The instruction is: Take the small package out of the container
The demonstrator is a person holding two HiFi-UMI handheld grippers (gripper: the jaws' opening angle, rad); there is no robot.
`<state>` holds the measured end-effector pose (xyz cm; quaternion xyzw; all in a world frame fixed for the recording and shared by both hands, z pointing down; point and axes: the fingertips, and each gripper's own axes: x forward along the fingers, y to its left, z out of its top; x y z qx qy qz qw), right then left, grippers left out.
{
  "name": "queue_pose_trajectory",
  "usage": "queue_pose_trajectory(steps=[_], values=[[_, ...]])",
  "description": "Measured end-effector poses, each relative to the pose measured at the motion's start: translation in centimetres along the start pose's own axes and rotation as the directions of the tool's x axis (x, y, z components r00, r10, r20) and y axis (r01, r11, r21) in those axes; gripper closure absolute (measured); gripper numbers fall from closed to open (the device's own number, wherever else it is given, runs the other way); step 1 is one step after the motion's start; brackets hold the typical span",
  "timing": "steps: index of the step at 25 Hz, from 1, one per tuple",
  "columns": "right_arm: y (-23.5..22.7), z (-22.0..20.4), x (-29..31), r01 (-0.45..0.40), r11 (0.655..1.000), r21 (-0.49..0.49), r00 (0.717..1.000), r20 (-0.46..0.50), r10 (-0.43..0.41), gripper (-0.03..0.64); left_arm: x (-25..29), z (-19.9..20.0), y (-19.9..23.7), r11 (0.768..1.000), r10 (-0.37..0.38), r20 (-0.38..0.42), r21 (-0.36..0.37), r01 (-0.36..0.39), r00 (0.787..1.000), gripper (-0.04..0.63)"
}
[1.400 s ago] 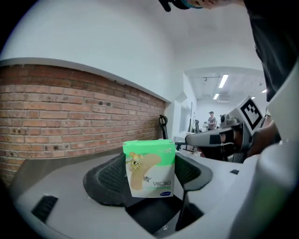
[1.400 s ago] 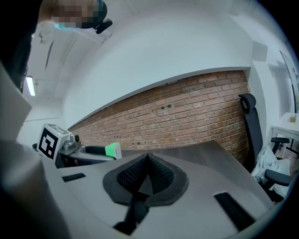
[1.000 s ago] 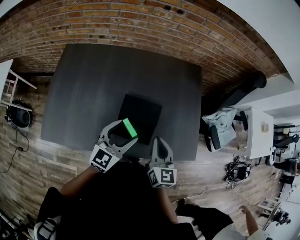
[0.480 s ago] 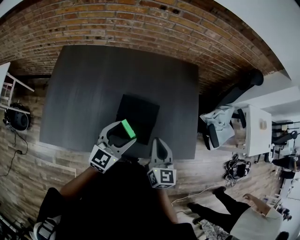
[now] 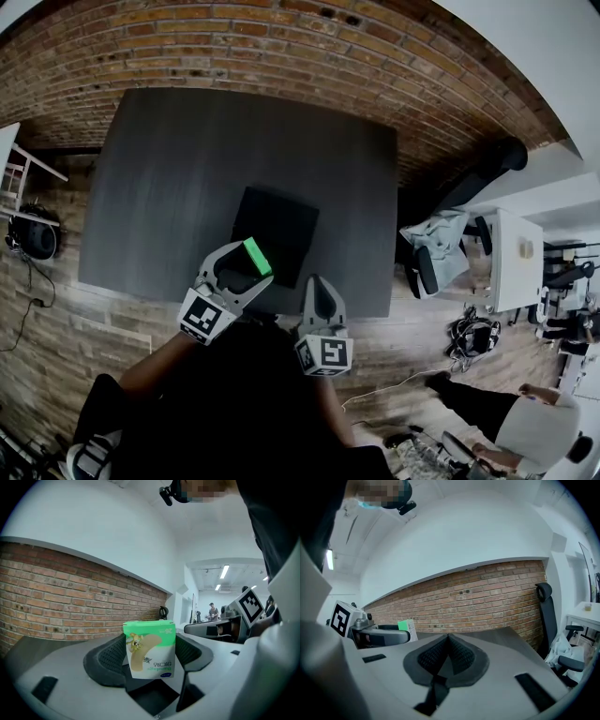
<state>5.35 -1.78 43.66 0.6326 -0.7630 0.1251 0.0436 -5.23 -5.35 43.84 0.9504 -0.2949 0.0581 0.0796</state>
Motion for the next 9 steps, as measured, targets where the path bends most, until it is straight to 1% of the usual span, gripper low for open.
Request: queue_pose_trajectory(steps=[9], values=[[0.29,-0.26,-0.38,-0.006,1.000,0.000,1.000,-0.003,0.006,0.594,-0.18,-0.34,-0.15,1.000,0.000,-0.003,-0.025,0.000,1.000,0.259]])
